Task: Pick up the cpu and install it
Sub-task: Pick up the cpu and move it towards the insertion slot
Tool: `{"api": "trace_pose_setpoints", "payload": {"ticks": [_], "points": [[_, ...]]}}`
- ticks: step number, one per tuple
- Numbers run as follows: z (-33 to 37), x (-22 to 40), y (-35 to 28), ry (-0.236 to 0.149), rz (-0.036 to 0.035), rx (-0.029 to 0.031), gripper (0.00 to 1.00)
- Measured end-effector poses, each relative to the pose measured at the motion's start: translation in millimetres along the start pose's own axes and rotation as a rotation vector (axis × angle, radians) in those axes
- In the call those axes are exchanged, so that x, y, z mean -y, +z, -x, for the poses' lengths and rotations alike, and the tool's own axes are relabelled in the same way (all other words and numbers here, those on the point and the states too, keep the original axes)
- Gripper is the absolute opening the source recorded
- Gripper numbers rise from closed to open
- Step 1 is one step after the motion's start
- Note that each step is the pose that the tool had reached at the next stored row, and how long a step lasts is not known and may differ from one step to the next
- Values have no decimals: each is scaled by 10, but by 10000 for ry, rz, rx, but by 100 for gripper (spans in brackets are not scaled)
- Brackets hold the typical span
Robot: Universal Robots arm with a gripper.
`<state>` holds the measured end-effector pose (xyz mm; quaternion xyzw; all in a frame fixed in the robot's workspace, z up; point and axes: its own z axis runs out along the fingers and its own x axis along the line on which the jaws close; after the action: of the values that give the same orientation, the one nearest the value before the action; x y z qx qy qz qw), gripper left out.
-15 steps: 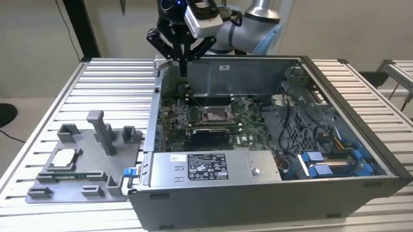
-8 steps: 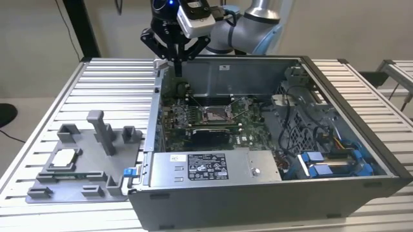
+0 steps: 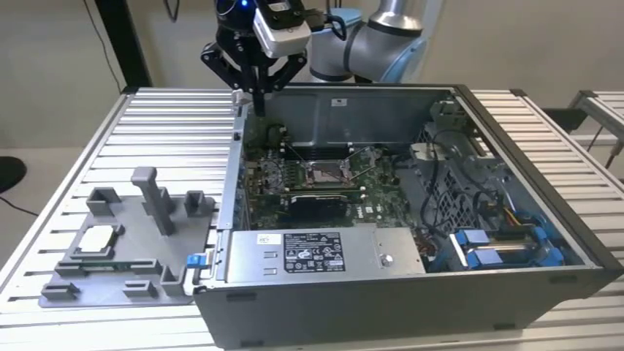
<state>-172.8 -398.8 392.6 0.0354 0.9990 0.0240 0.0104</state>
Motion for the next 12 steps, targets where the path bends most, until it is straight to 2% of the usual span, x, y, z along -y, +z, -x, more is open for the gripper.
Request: {"api": "trace_pose_setpoints", "payload": {"ticks": [7, 12], "points": [[-107, 8, -3, 0, -1, 0, 0], [-155, 11, -3, 0, 0, -1, 0]]}}
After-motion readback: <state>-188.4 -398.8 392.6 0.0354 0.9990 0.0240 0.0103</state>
